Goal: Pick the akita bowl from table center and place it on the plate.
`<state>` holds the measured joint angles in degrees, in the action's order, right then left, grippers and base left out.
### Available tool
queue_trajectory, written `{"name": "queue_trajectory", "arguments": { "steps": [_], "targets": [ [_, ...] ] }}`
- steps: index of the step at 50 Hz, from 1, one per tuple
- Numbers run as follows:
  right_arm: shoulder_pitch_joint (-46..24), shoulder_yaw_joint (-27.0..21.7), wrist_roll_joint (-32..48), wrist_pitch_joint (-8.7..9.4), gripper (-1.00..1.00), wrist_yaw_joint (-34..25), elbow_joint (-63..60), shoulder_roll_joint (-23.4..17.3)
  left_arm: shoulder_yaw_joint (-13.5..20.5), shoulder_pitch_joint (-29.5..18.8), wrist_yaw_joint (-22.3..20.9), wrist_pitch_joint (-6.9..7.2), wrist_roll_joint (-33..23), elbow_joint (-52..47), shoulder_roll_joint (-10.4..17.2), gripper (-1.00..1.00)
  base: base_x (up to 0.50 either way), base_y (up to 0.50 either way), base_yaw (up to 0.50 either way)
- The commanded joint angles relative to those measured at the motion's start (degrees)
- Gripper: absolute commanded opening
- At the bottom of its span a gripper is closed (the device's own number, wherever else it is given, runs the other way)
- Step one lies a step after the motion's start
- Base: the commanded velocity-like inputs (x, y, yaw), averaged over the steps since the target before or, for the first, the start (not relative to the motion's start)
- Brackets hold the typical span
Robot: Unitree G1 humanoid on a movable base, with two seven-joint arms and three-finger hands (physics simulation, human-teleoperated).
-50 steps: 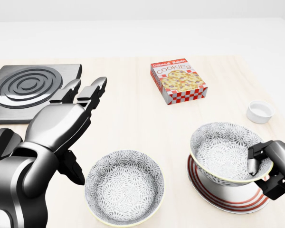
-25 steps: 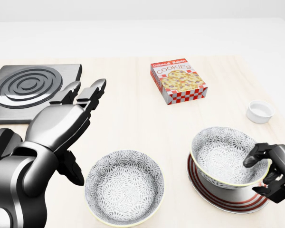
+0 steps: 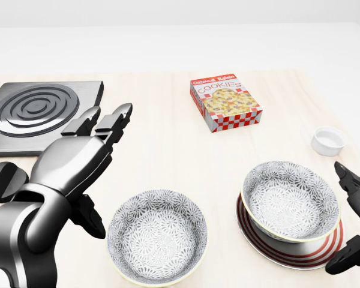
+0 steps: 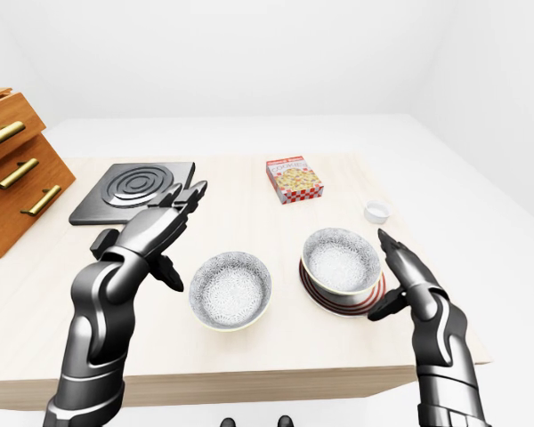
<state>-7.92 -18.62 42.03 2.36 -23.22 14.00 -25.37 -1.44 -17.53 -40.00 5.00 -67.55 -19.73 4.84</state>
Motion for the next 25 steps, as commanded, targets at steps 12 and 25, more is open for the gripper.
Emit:
{"name": "queue_trajectory", "arguments": {
  "steps": [12,25],
  "targets": [
    [1.53,-4.22,-15.29,2.64,1.00,-13.38,-38.88,9.55,2.26,-0.05,3.92,0.00,11.68,-2.75,-0.39,1.00,0.00,0.00,0.00],
    [-9.11,6.94,-20.94,2.64,1.00,-1.12,-41.54,13.92,2.91,-1.01,12.73,0.00,23.69,-6.49,-0.59,1.00,0.00,0.00,0.00]
  ]
}}
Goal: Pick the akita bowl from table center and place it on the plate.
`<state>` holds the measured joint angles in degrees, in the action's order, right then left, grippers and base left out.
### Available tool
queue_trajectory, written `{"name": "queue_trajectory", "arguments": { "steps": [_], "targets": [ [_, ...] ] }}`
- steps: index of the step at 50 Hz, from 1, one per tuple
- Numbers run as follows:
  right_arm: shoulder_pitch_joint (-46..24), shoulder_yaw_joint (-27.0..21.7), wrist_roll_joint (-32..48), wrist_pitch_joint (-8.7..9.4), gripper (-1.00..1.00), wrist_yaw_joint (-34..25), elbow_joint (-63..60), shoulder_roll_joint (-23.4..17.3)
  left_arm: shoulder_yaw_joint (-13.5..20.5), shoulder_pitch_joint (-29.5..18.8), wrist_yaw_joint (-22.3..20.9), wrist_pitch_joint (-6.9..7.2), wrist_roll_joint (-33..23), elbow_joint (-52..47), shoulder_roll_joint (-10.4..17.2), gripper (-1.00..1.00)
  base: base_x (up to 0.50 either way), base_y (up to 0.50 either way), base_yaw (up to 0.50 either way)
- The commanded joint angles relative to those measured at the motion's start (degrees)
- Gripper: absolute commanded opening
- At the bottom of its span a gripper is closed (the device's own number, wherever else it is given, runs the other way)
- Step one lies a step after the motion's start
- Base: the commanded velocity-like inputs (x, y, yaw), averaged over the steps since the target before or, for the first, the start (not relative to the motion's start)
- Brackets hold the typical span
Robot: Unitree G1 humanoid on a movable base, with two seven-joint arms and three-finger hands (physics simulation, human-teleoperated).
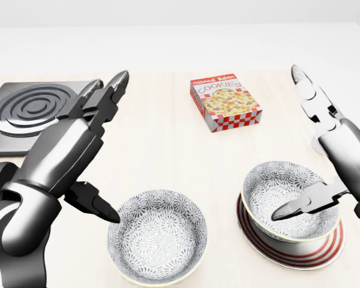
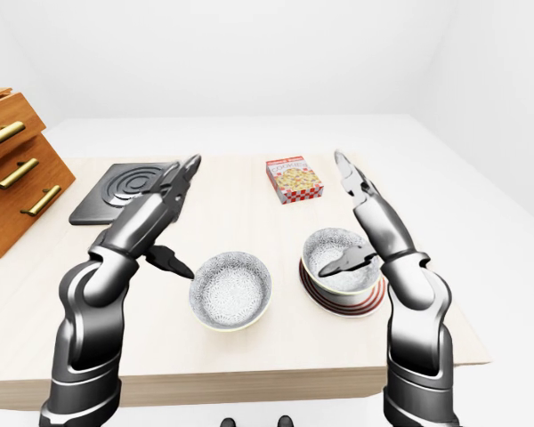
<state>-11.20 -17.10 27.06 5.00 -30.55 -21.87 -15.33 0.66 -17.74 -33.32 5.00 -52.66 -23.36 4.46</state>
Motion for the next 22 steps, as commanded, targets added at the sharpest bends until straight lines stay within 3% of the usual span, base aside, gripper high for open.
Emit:
{"name": "queue_trajectory", "arguments": {
  "steps": [1,9,22],
  "targets": [
    [-5.83,5.46,-6.96,0.00,1.00,7.18,-6.02,4.12,0.72,-0.90,6.71,0.00,9.43,-3.05,-0.04,1.00,0.00,0.00,0.00],
    [-4.30,5.77,-13.50,0.00,1.00,12.54,-8.52,4.87,0.20,-1.48,10.14,0.00,13.31,-3.60,0.26,1.00,0.00,0.00,0.00],
    [0.31,5.42,-16.18,0.00,1.00,12.79,-10.58,5.33,0.28,-2.19,11.79,0.00,15.28,-5.48,0.67,1.00,0.00,0.00,0.00]
  ]
}}
